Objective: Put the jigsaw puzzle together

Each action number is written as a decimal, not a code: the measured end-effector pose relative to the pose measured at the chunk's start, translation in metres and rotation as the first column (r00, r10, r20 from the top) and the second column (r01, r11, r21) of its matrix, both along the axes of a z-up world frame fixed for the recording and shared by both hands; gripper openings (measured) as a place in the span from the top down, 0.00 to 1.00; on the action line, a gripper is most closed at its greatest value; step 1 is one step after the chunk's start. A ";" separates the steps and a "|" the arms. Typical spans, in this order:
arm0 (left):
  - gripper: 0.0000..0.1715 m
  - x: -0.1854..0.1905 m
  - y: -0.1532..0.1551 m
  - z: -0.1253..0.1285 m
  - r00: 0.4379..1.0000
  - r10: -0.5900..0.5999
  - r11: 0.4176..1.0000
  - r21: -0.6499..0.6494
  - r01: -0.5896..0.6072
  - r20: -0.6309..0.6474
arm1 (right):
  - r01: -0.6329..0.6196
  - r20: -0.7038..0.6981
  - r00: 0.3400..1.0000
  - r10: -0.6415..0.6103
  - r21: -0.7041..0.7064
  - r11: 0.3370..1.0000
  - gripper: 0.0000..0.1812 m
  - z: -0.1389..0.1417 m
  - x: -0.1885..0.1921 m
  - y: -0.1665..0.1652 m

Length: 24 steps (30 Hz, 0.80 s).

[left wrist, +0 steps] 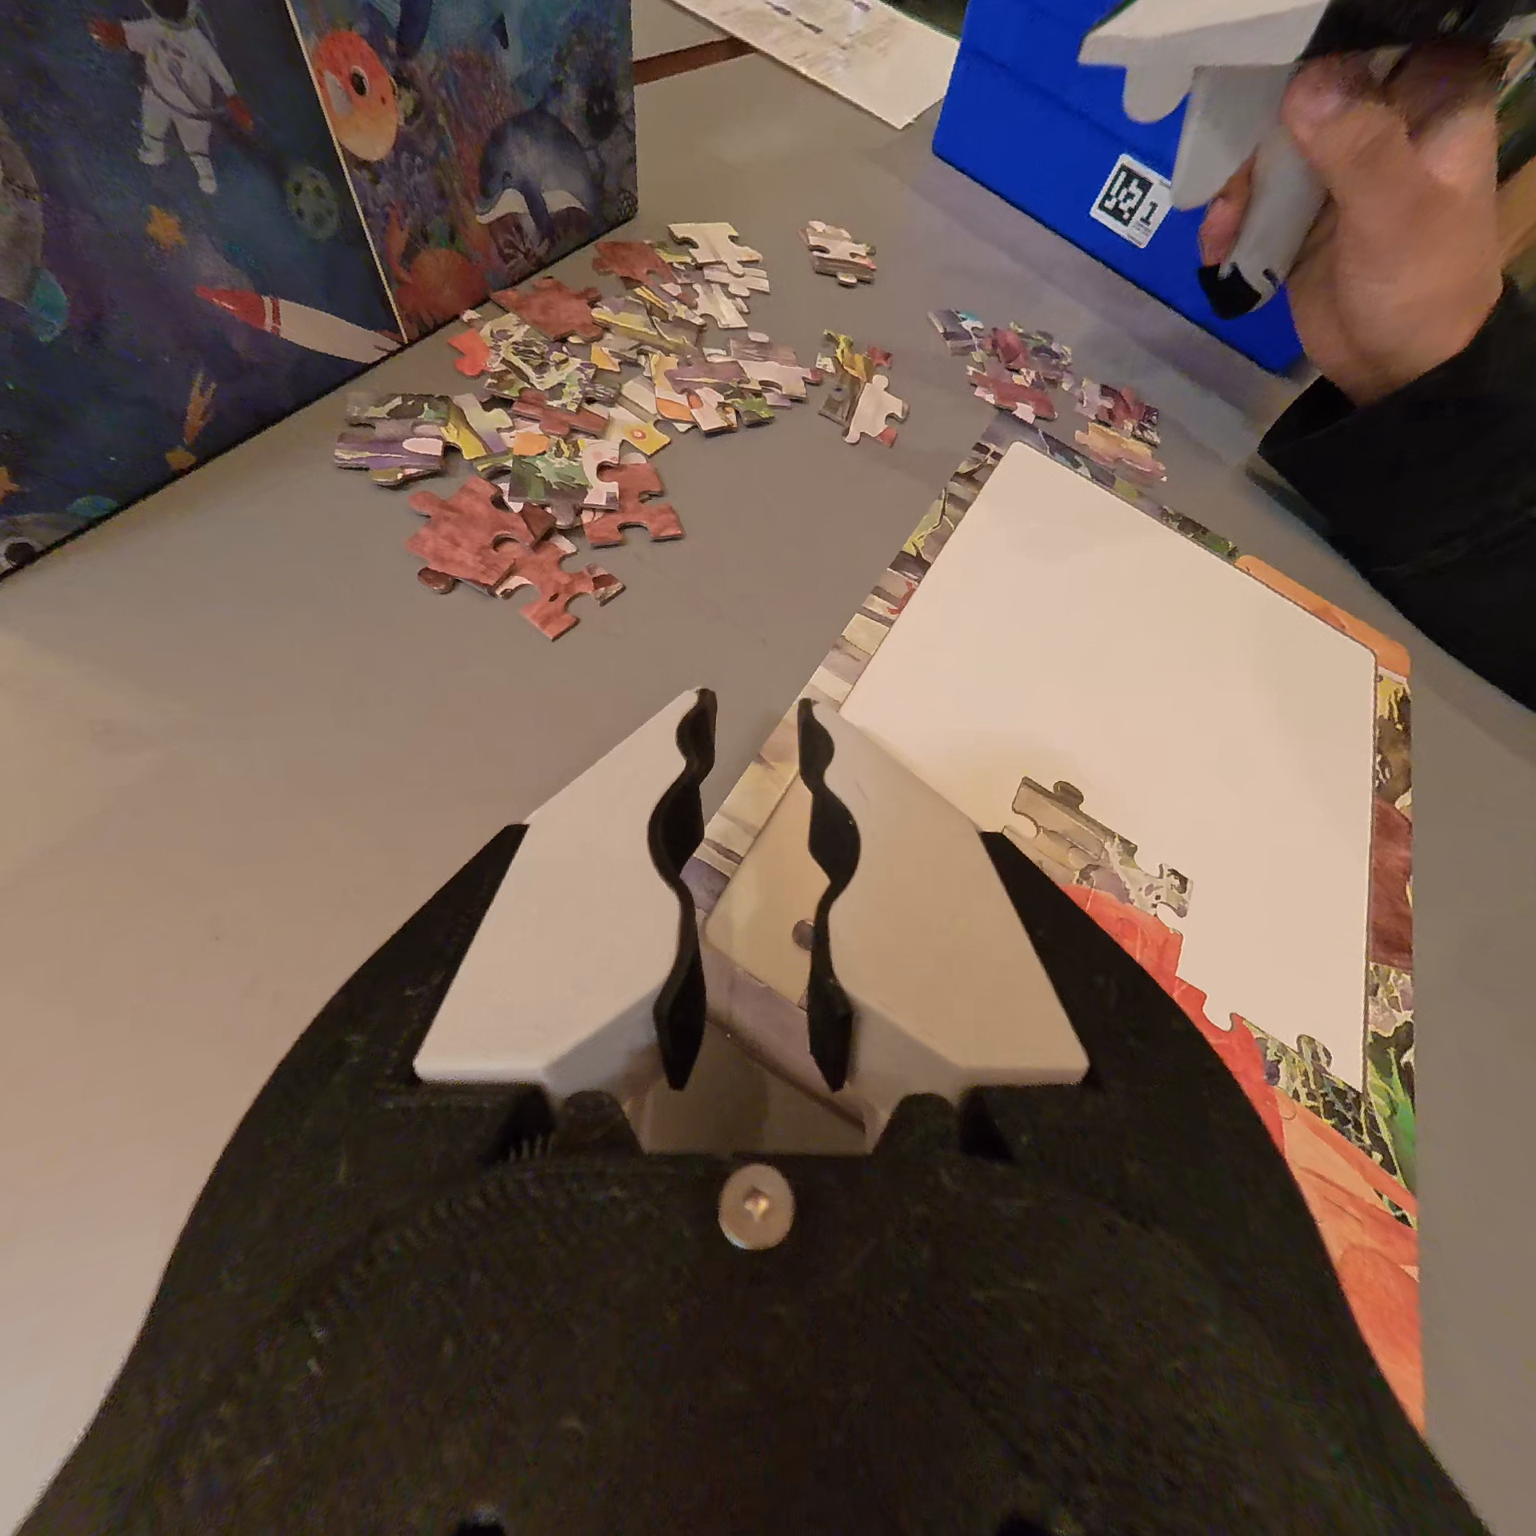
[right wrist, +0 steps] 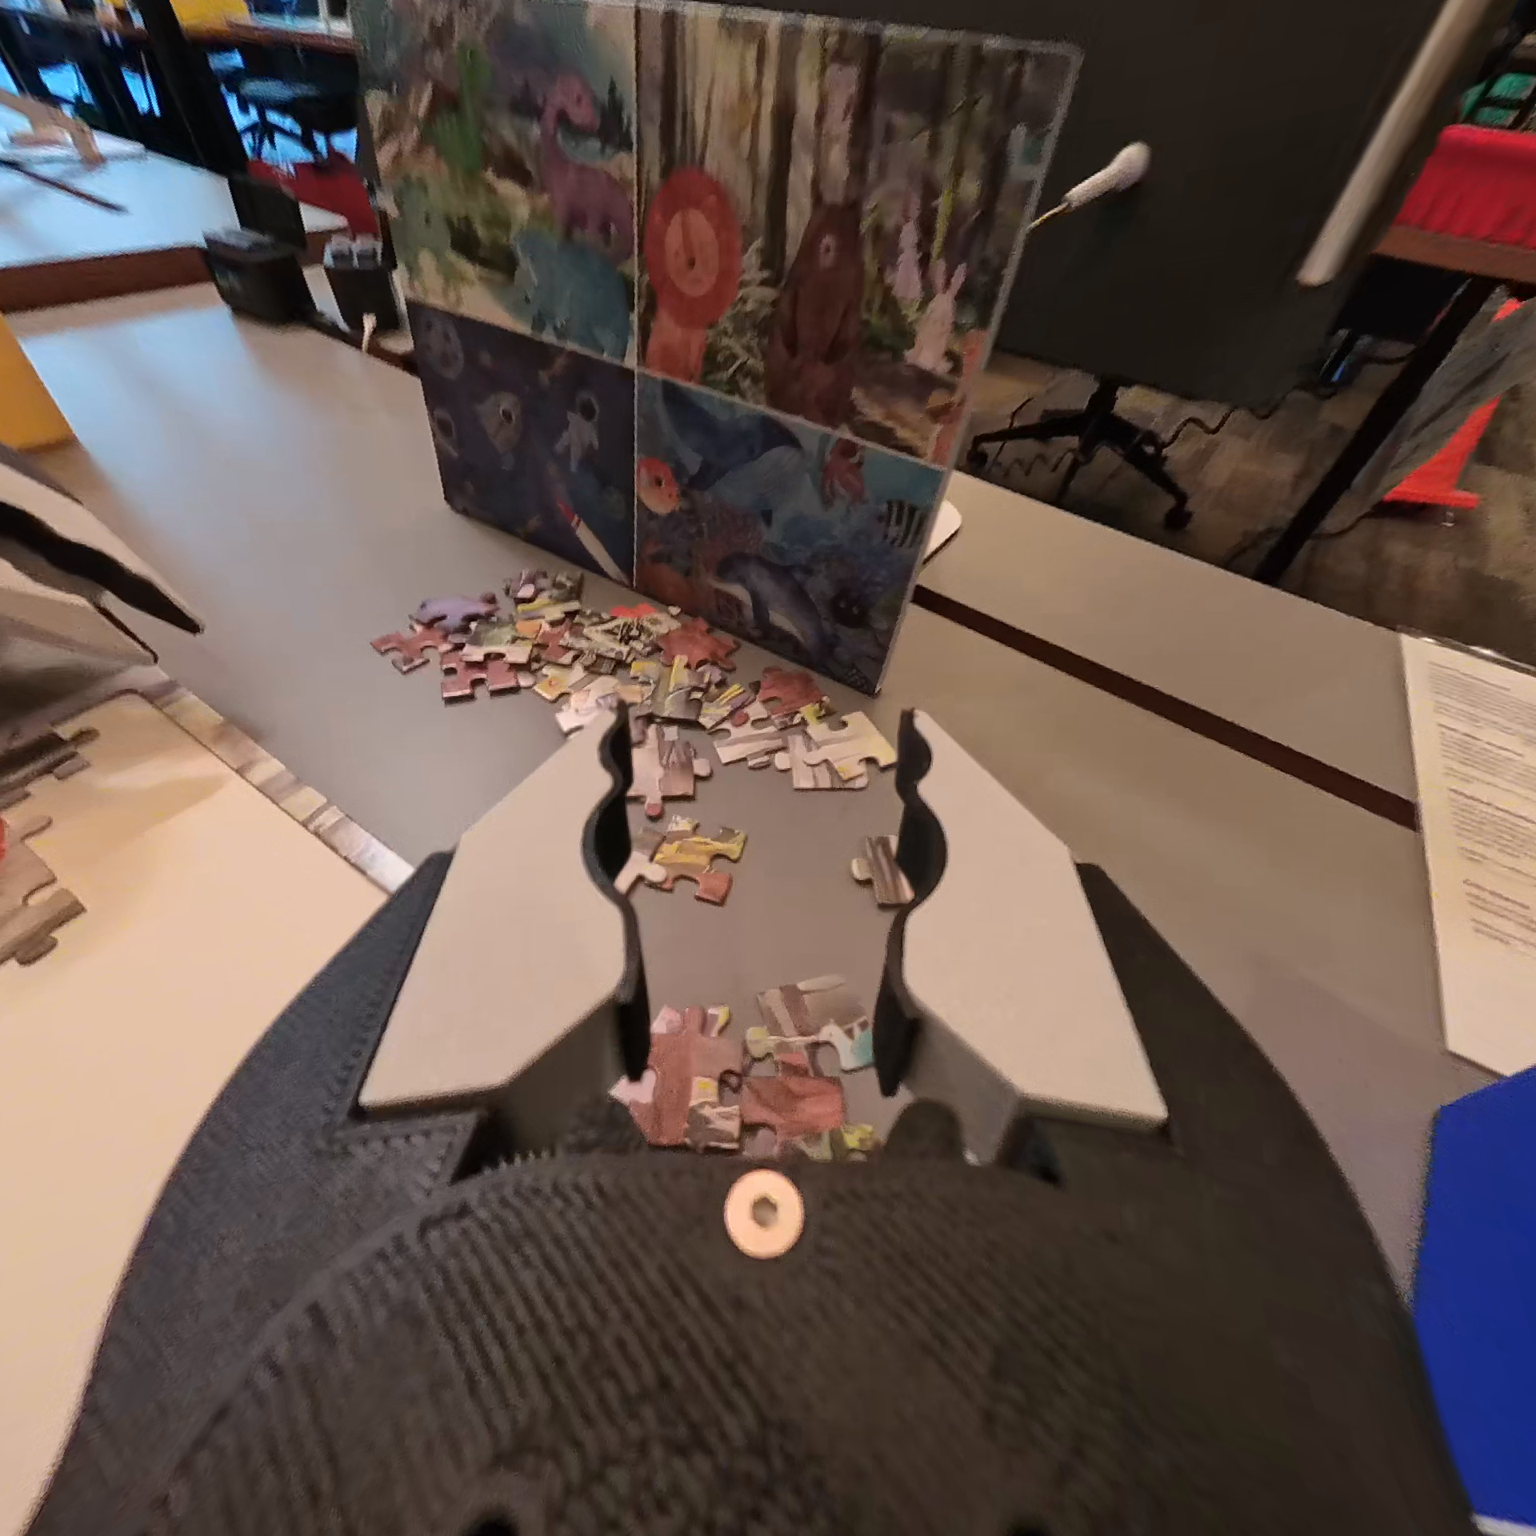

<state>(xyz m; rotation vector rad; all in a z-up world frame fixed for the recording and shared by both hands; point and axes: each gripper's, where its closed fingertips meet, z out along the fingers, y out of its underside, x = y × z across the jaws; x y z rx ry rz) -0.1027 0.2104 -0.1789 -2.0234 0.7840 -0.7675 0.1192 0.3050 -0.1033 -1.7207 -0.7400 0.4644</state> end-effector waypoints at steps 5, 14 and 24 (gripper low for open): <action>0.89 -0.001 0.001 0.001 1.000 0.006 1.000 -0.010 -0.005 0.016 | -0.023 0.075 0.997 0.024 -0.005 1.000 0.64 -0.014 -0.014 -0.001; 0.88 -0.001 0.001 -0.001 1.000 0.008 1.000 -0.019 -0.007 0.011 | -0.032 0.101 0.994 0.031 0.006 0.999 0.62 -0.018 -0.019 -0.002; 0.87 -0.002 0.002 -0.001 1.000 0.011 1.000 -0.029 -0.010 0.024 | -0.049 0.126 0.991 0.047 0.015 0.999 0.62 -0.020 -0.023 -0.004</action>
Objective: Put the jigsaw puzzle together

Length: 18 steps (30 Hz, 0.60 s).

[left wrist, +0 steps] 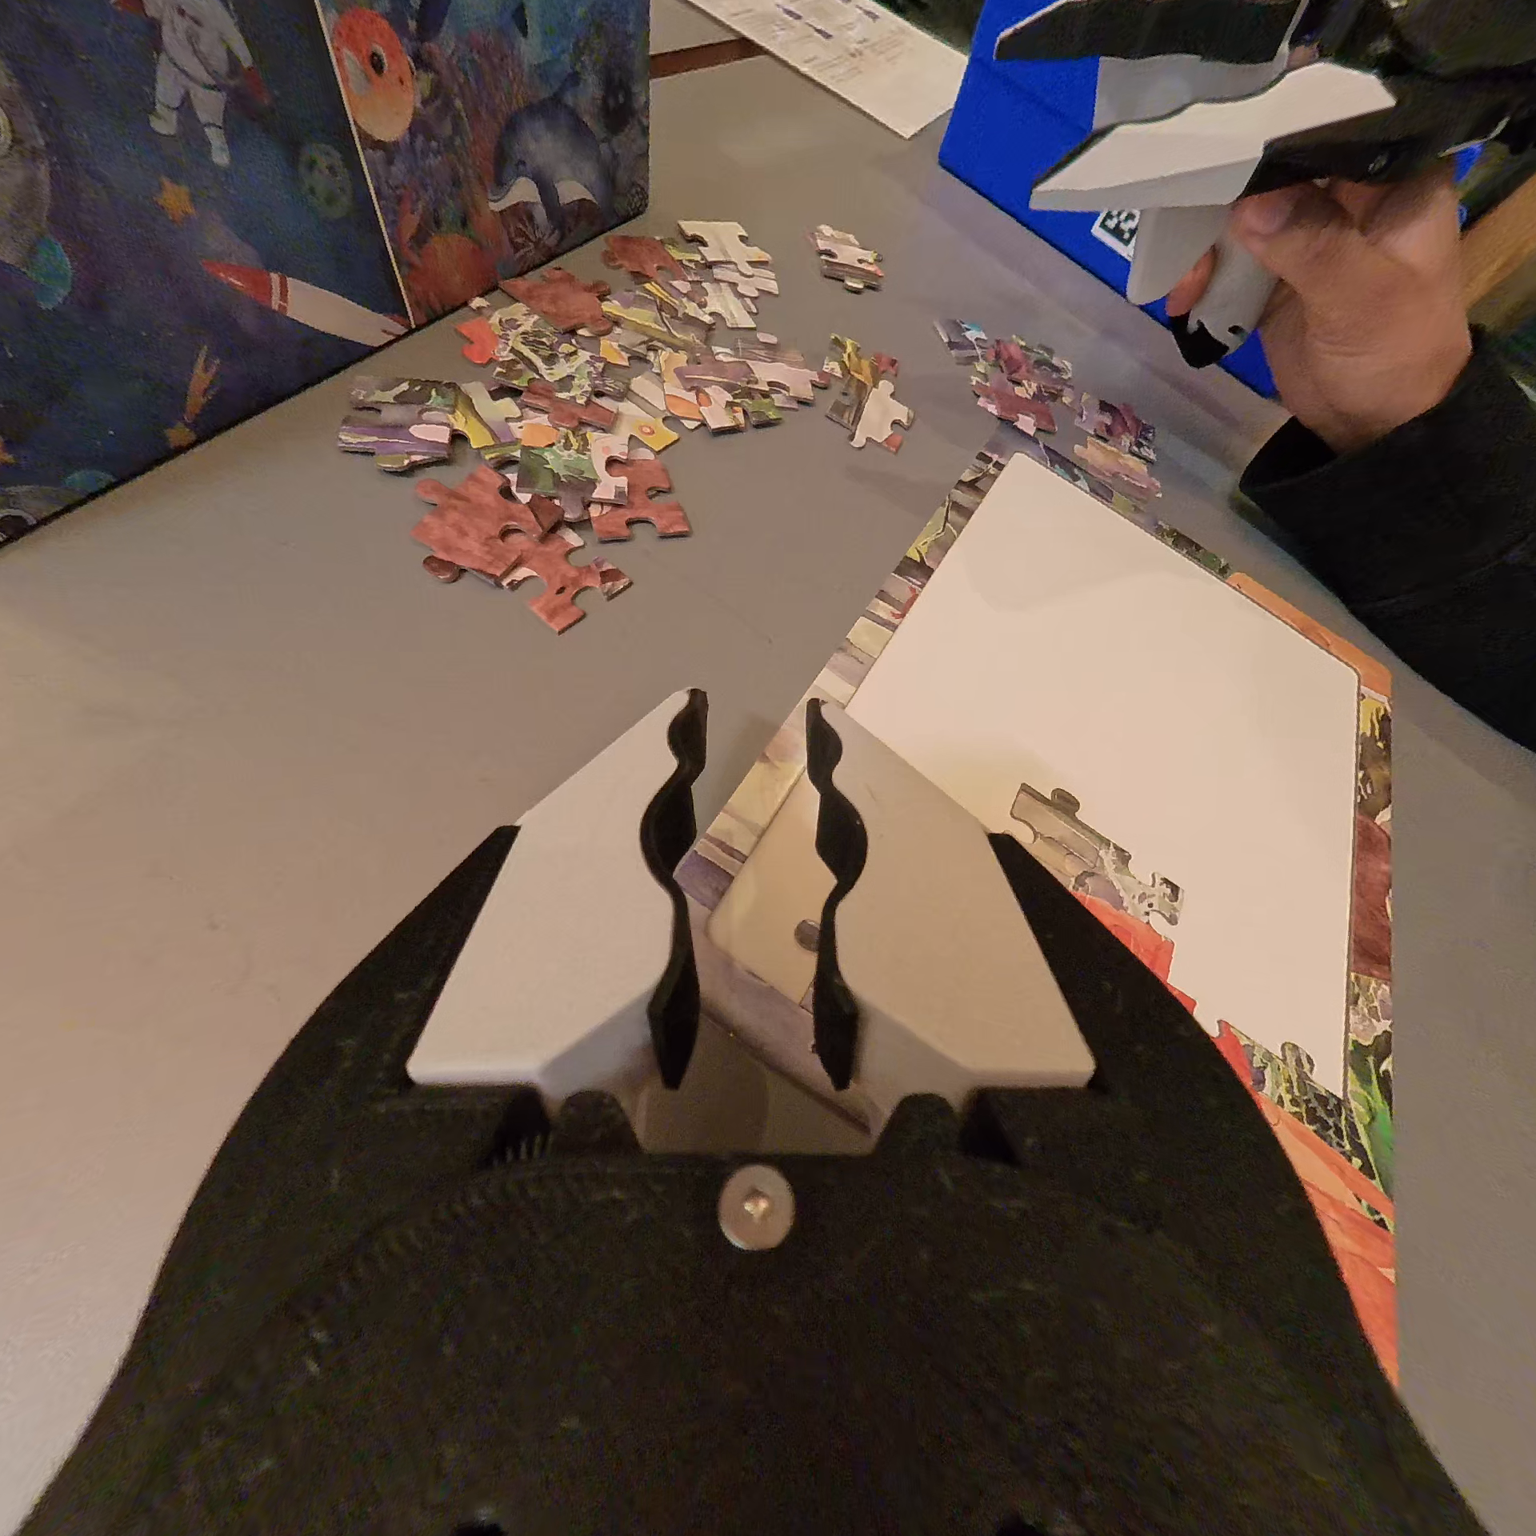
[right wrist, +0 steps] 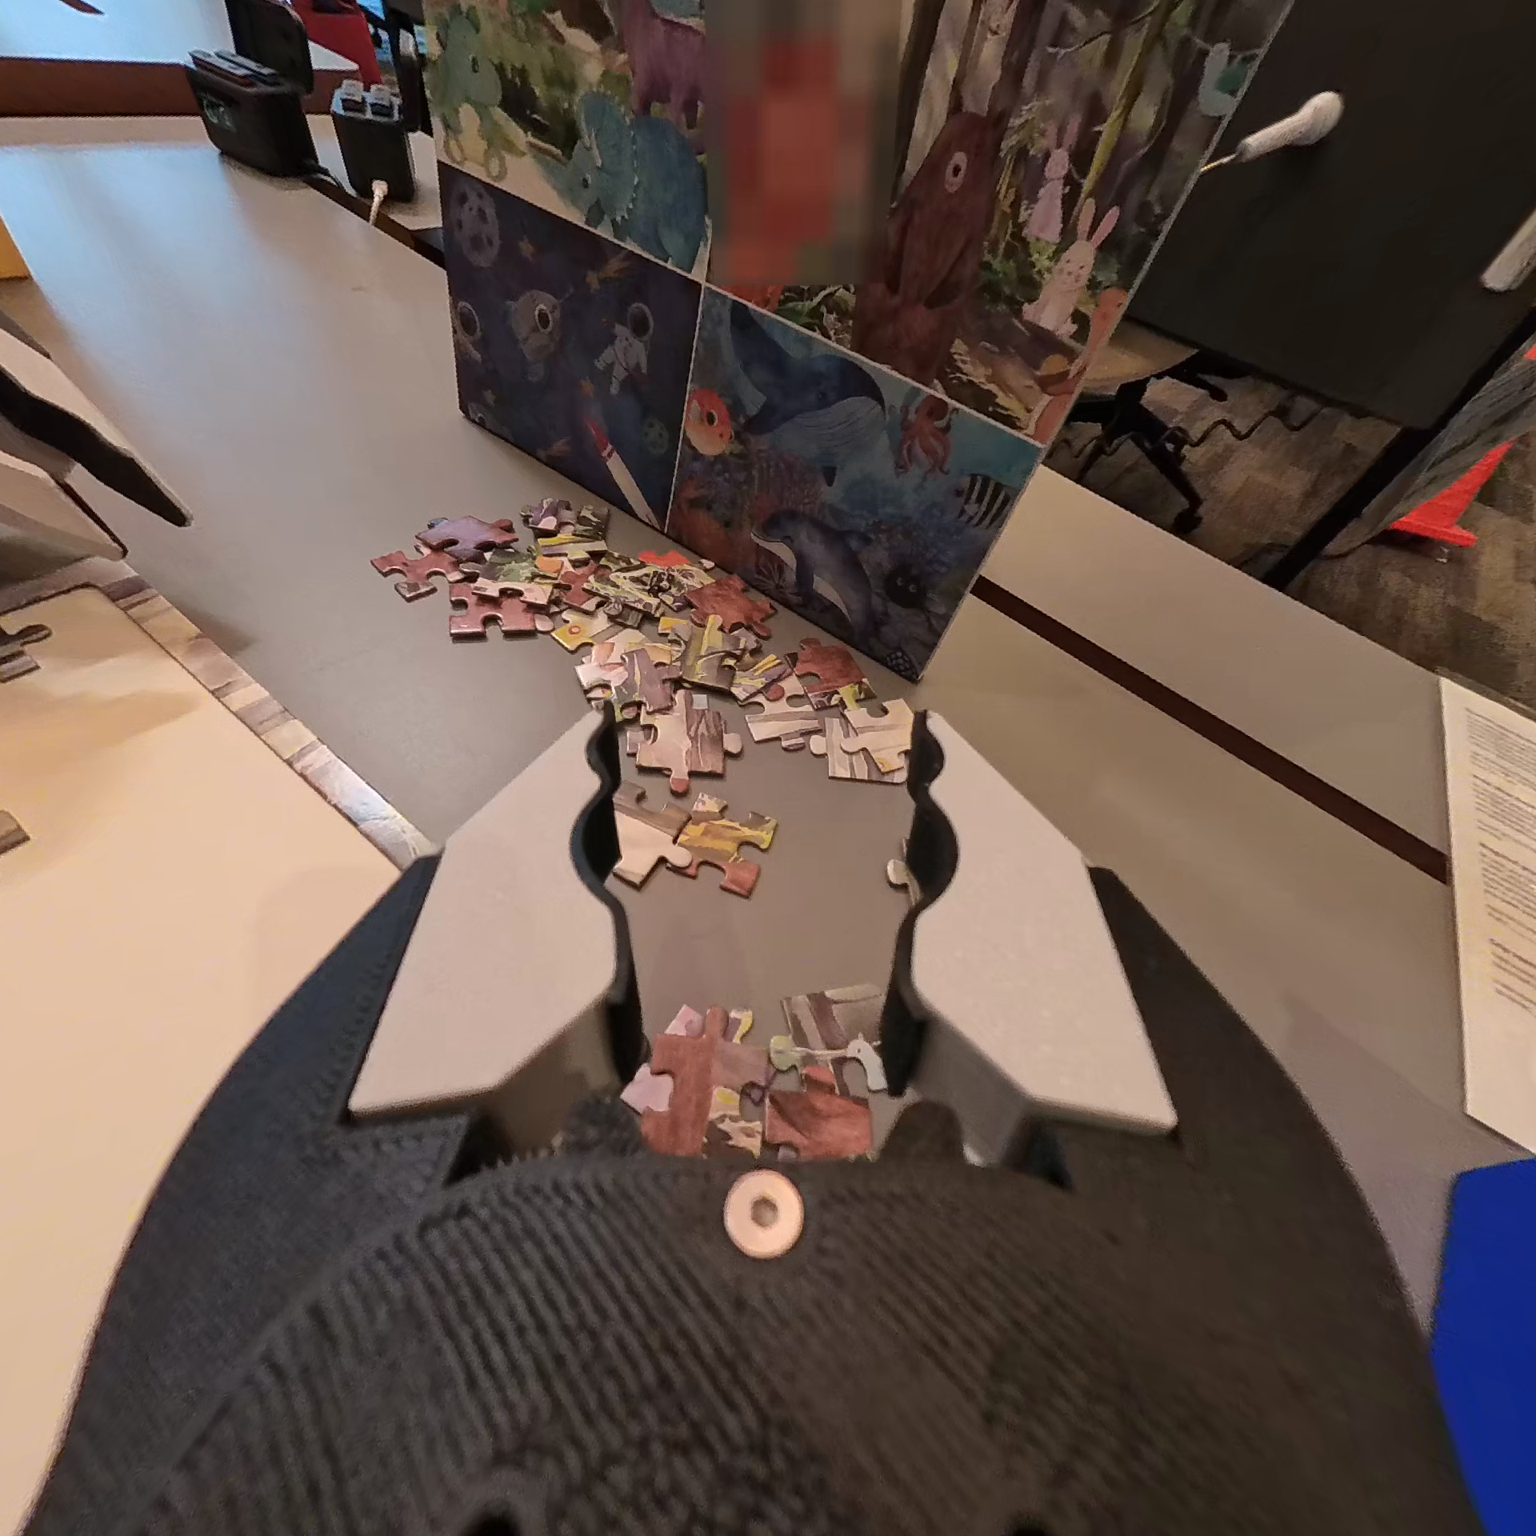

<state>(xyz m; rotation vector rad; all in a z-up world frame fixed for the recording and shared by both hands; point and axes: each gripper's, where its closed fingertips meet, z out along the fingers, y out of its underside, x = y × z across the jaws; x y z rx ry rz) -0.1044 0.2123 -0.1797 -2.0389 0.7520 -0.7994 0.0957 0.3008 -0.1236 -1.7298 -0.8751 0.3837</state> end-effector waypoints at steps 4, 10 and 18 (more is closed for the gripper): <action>0.87 -0.001 0.000 0.000 1.000 0.002 1.000 -0.006 -0.002 0.009 | -0.014 0.022 1.000 0.014 -0.004 1.000 0.62 -0.004 -0.005 -0.002; 0.87 -0.001 0.000 0.000 1.000 0.003 1.000 -0.007 -0.003 0.011 | 0.033 0.089 0.996 -0.027 -0.065 0.997 0.63 -0.017 -0.005 -0.003; 0.87 -0.001 0.000 0.000 1.000 0.003 1.000 -0.006 -0.003 0.007 | 0.073 0.143 0.987 -0.075 0.015 0.997 0.66 -0.016 -0.002 -0.001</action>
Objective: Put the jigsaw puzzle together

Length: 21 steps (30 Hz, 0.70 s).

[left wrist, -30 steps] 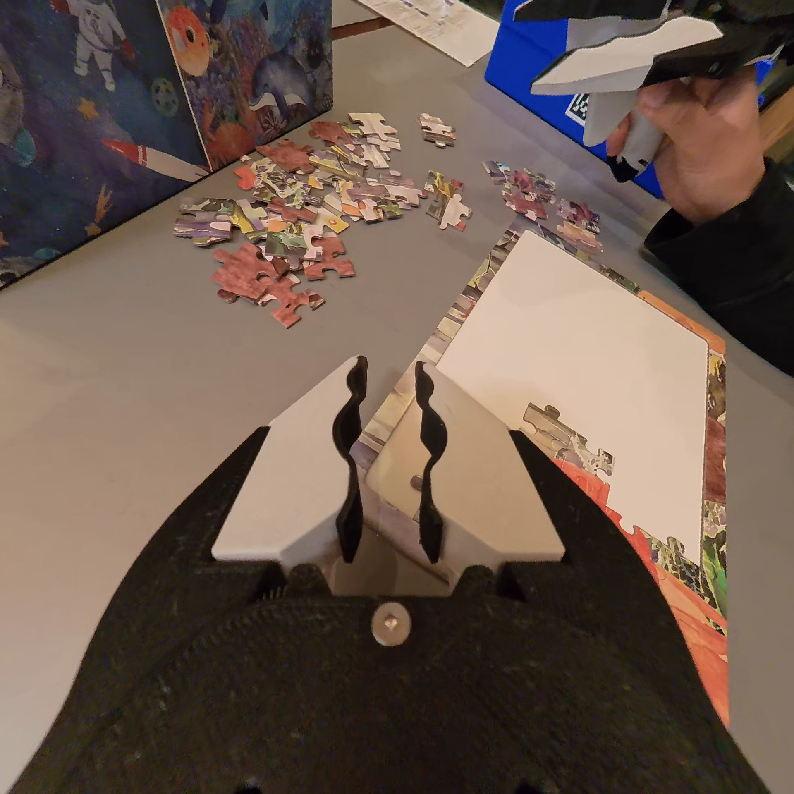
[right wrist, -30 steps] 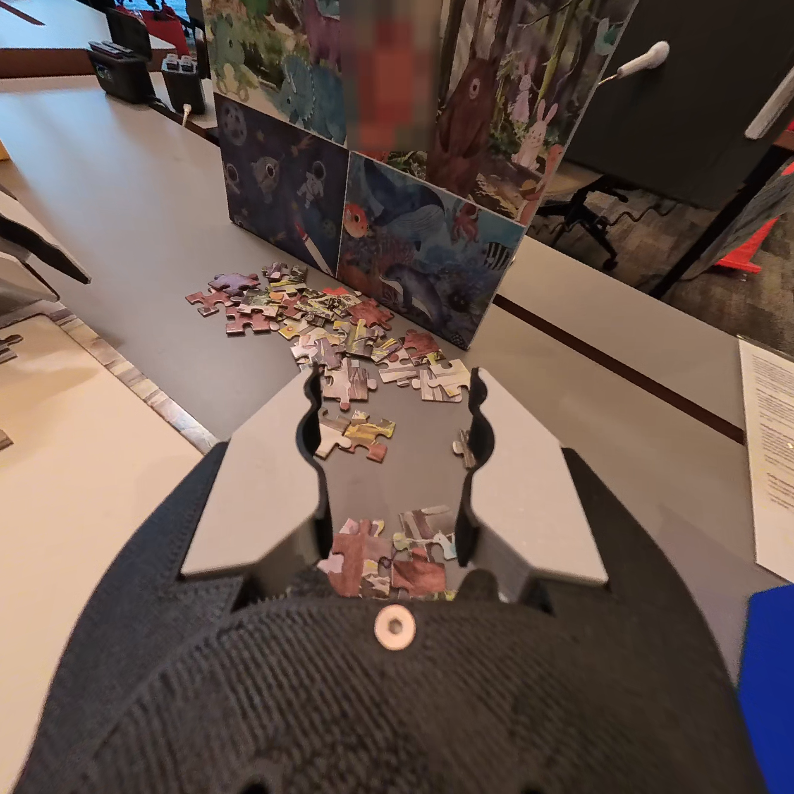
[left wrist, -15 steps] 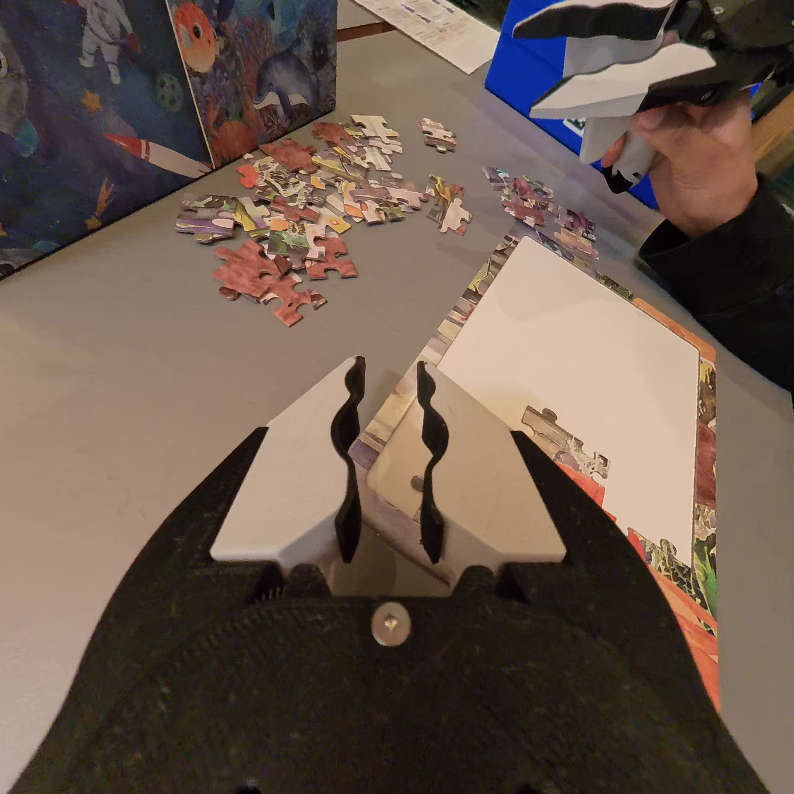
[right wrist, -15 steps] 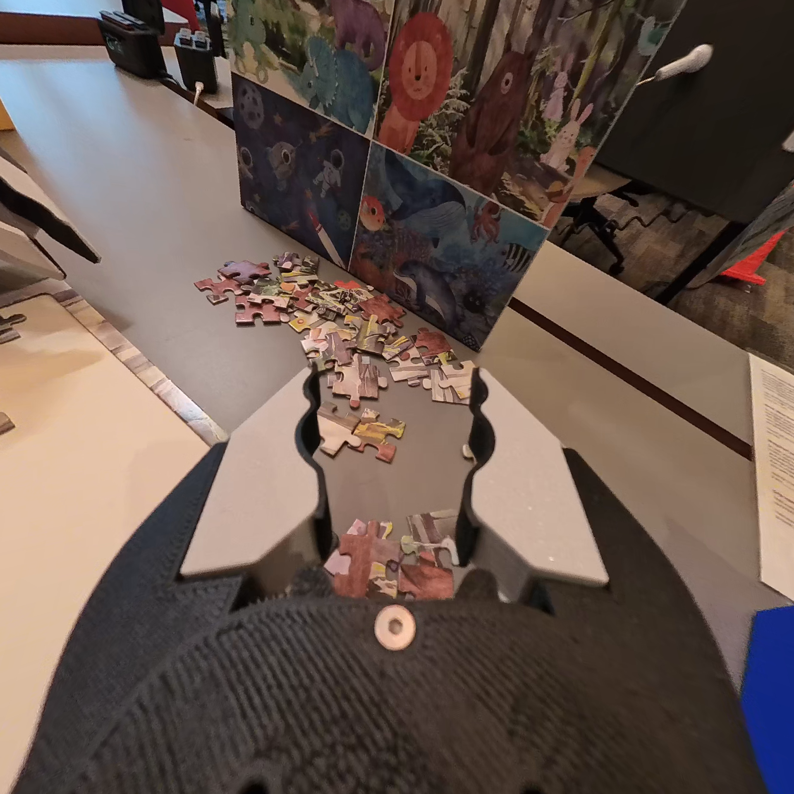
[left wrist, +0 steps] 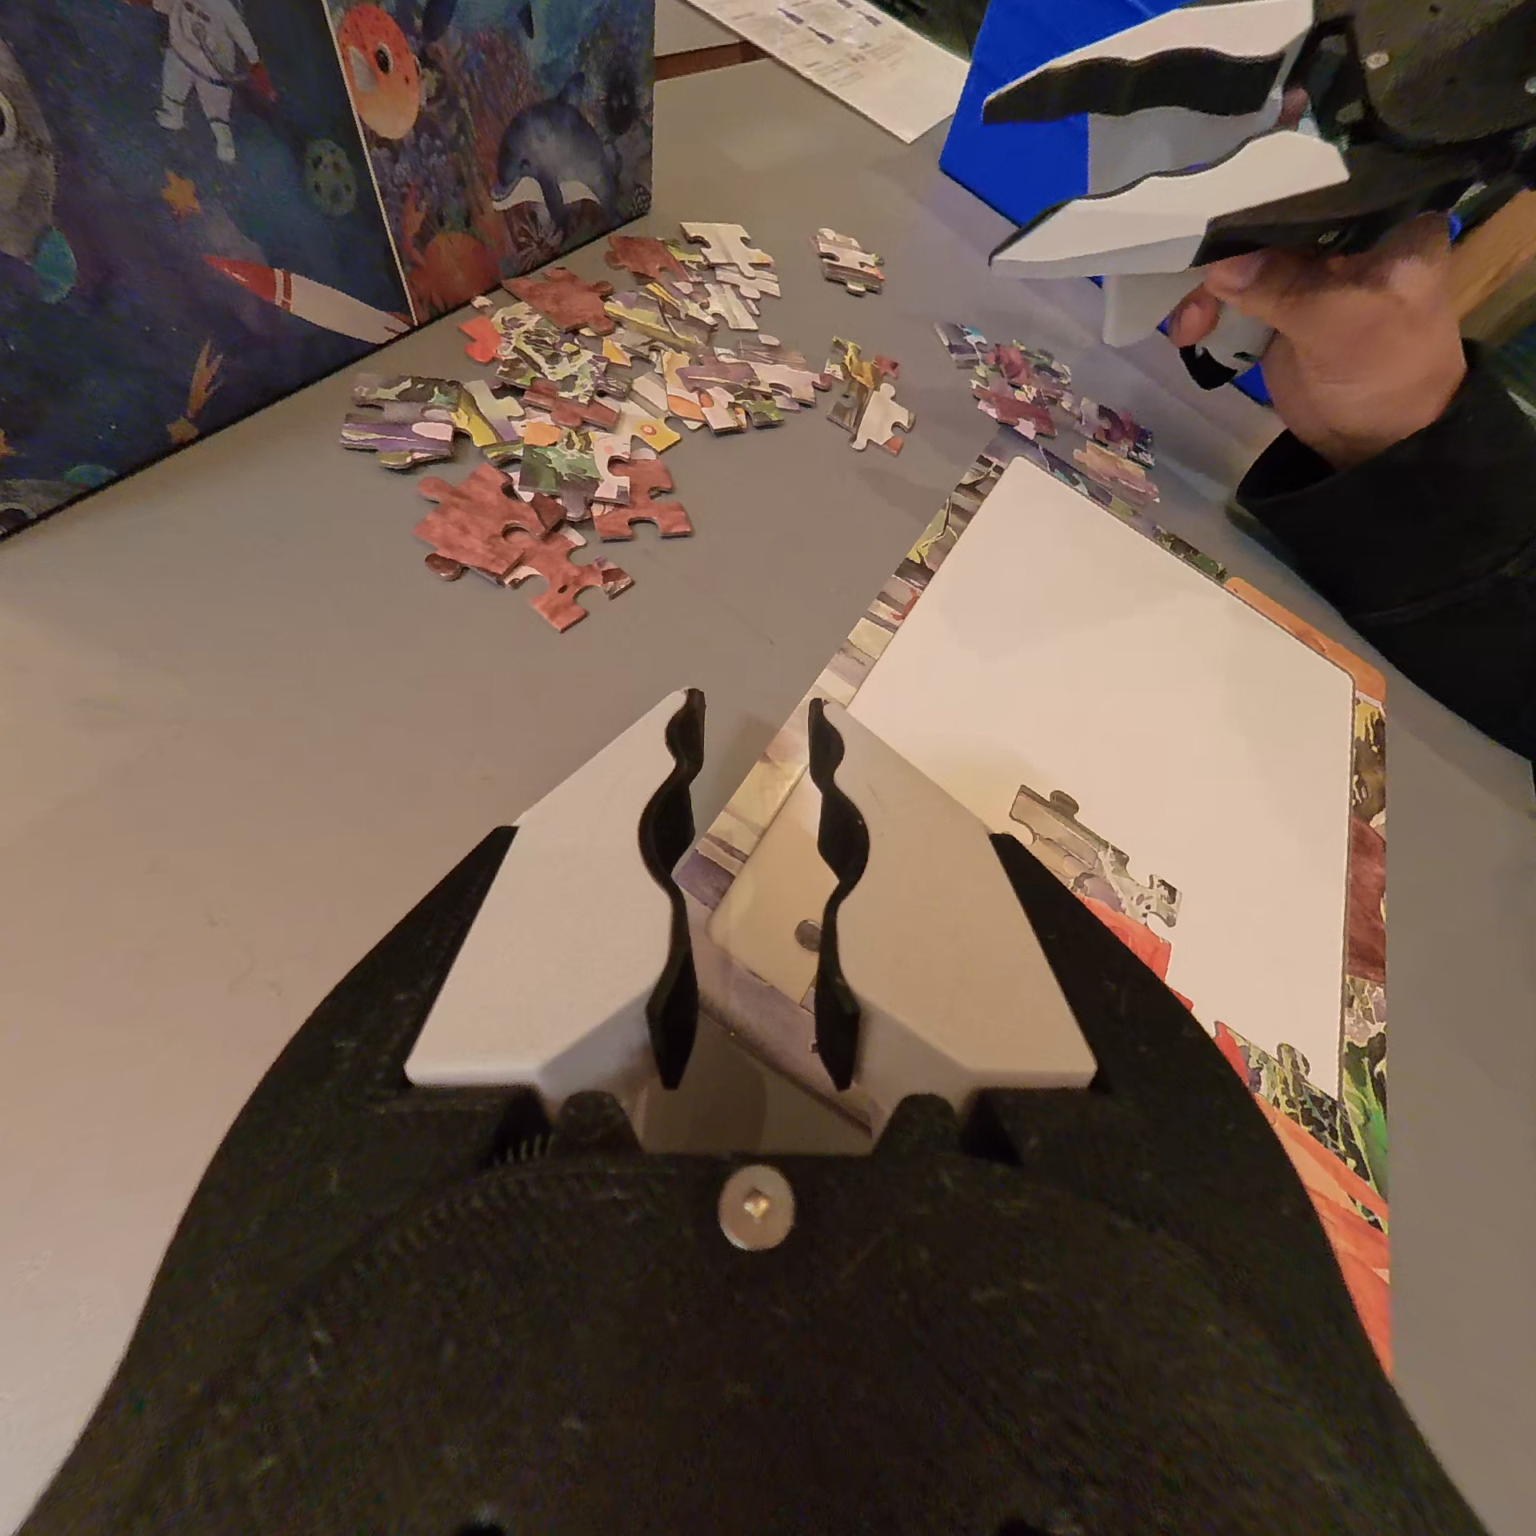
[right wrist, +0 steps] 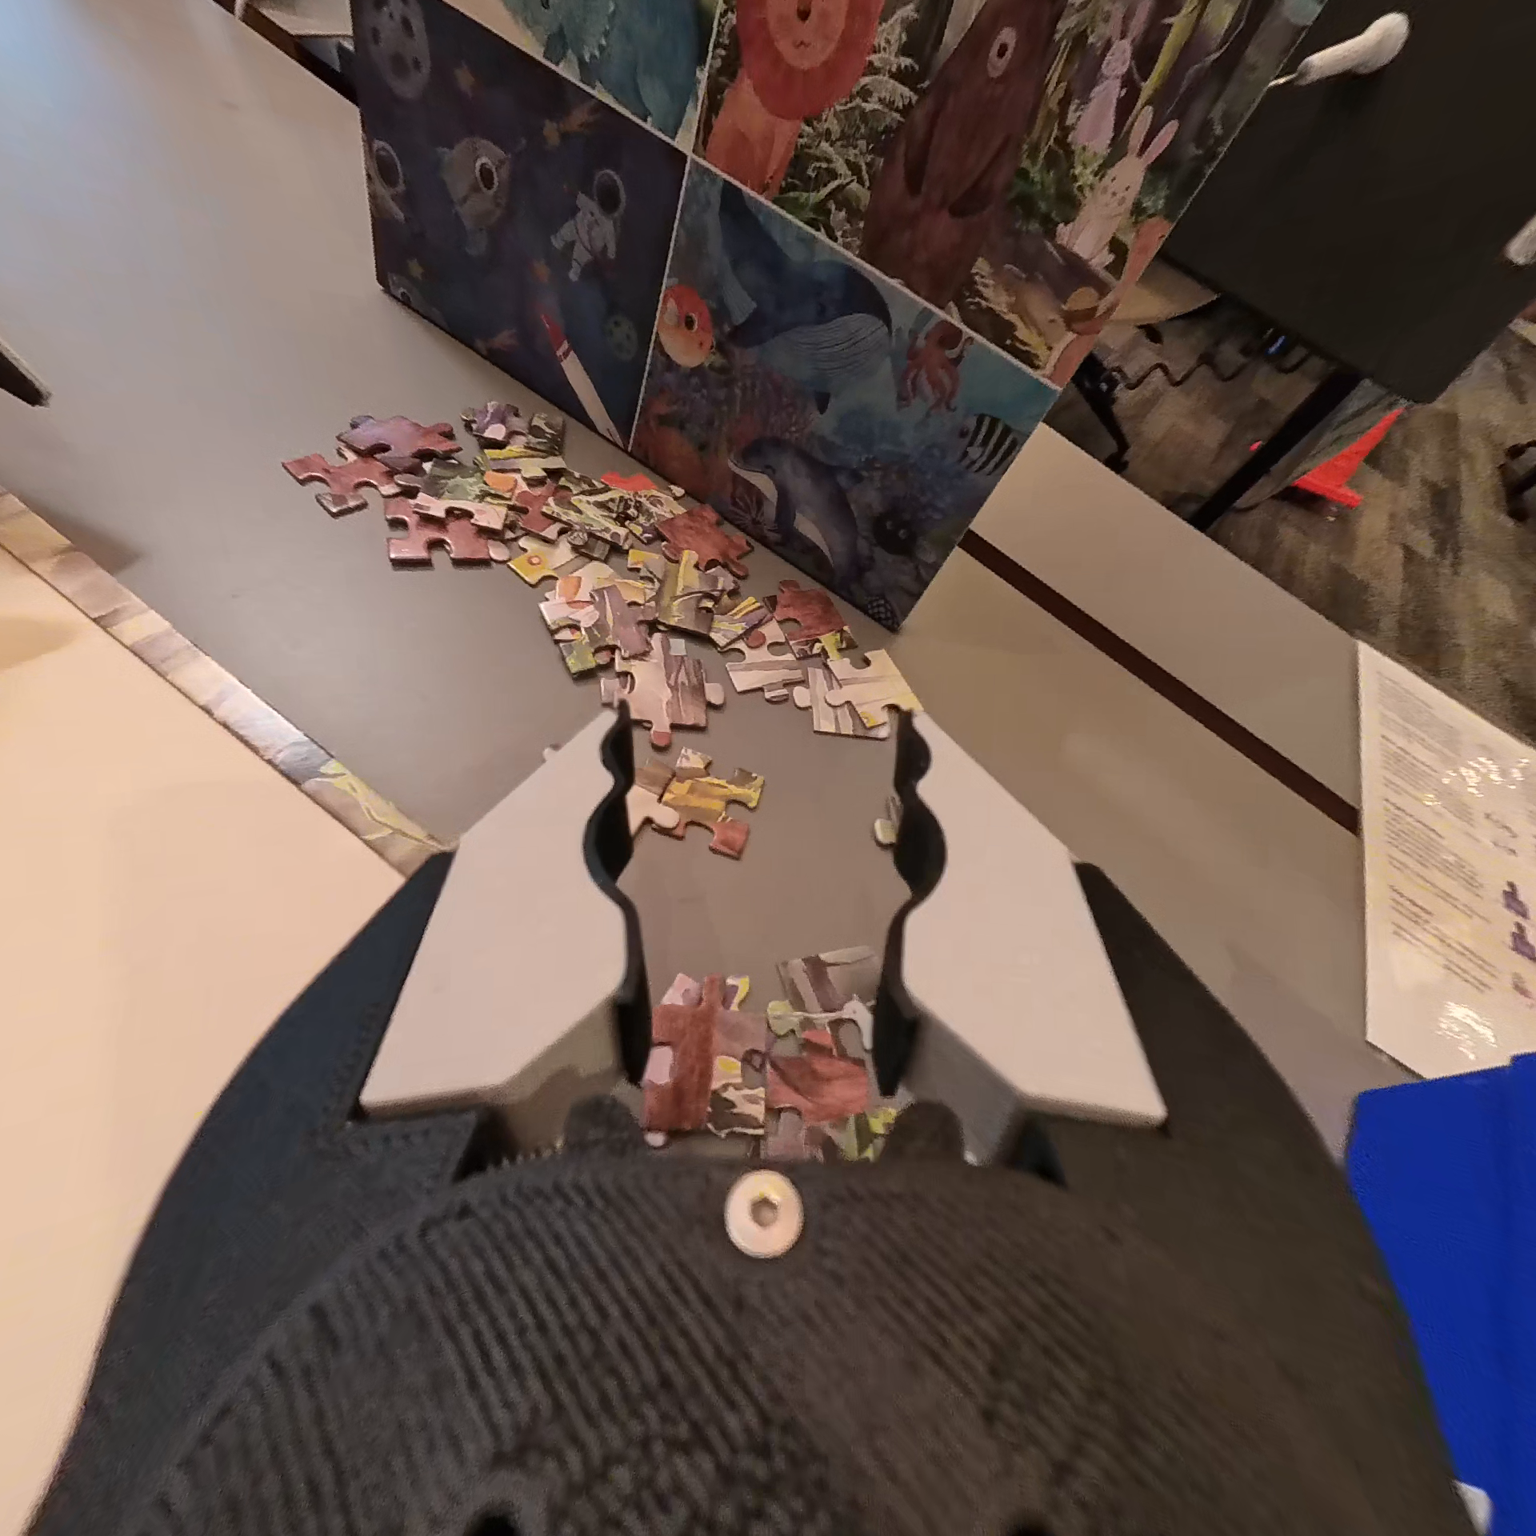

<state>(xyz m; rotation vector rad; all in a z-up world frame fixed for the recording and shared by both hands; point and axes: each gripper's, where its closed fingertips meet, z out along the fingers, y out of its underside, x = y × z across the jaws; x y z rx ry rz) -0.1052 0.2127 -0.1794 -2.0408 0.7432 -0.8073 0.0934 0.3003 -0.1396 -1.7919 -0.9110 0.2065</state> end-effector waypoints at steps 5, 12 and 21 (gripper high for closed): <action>0.86 0.000 0.000 0.000 1.000 0.000 1.000 0.002 0.000 -0.001 | 0.017 0.036 0.999 -0.018 0.041 0.999 0.67 -0.001 0.001 0.001; 0.86 0.000 0.000 0.000 1.000 0.000 1.000 0.009 0.001 -0.008 | 0.006 0.021 1.000 -0.006 -0.001 1.000 0.67 -0.006 -0.003 -0.001; 0.88 0.002 -0.004 0.000 0.997 -0.008 0.999 0.050 0.012 -0.078 | 0.002 -0.012 1.000 -0.002 -0.038 0.999 0.69 0.001 -0.004 -0.008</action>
